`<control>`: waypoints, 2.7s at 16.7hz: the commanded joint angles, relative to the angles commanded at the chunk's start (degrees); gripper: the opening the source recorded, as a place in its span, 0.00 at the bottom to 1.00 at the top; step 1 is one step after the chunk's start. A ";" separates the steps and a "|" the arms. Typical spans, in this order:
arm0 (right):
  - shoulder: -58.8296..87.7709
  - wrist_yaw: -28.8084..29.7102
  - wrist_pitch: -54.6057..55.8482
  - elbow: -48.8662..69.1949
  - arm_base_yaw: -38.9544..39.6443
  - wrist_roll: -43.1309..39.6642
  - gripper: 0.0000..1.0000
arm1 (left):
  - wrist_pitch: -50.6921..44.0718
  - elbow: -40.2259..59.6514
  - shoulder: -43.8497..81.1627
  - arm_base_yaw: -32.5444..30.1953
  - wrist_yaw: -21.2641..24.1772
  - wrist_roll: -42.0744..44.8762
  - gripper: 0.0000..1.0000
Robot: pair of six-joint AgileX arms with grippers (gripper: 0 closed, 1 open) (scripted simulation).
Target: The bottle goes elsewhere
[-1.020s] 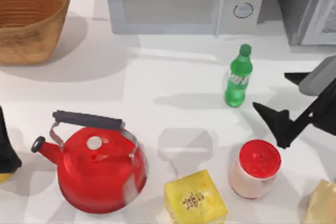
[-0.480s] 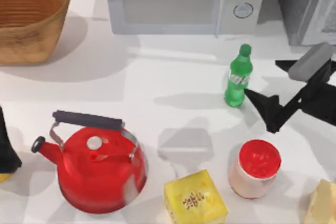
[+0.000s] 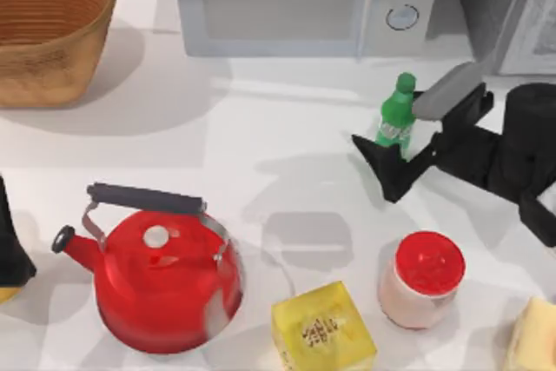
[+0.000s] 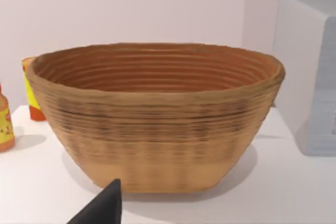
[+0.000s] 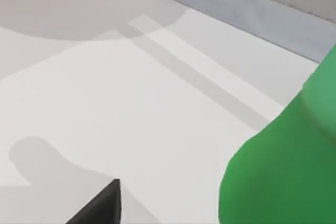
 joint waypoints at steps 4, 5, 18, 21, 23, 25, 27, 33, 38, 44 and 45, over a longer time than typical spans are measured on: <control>1.26 0.69 0.38 0.99 0.70 0.23 1.00 | 0.00 0.00 0.00 0.00 0.00 0.00 1.00; 1.26 0.69 0.38 0.99 0.70 0.23 1.00 | 0.00 0.00 0.00 0.00 0.00 0.00 1.00; 1.26 0.69 0.38 0.99 0.70 0.23 0.10 | 0.00 0.00 0.00 0.00 0.00 0.00 1.00; 1.26 0.69 0.38 0.99 0.70 0.23 0.00 | 0.00 0.00 0.00 0.00 0.00 0.00 1.00; 1.26 0.69 0.38 0.99 0.70 0.23 0.00 | 0.00 0.00 0.00 0.00 0.00 0.00 1.00; 1.26 0.69 0.38 0.99 0.70 0.23 0.00 | 0.00 0.00 0.00 0.00 0.00 0.00 1.00; 1.26 0.69 0.38 0.99 0.70 0.23 0.00 | 0.00 0.00 0.00 0.00 0.00 0.00 1.00; -2.45 0.84 -0.68 -2.32 -5.39 1.07 0.00 | 0.00 0.00 0.00 0.00 0.00 0.00 1.00; -12.50 2.13 -2.79 -9.77 -22.48 0.65 0.00 | 0.00 0.00 0.00 0.00 0.00 0.00 1.00; -23.89 3.23 -5.36 -17.93 -39.19 1.24 0.00 | 0.00 0.00 0.00 0.00 0.00 0.00 1.00; -24.71 3.33 -5.57 -18.55 -40.19 1.41 0.00 | 0.00 0.00 0.00 0.00 0.00 0.00 1.00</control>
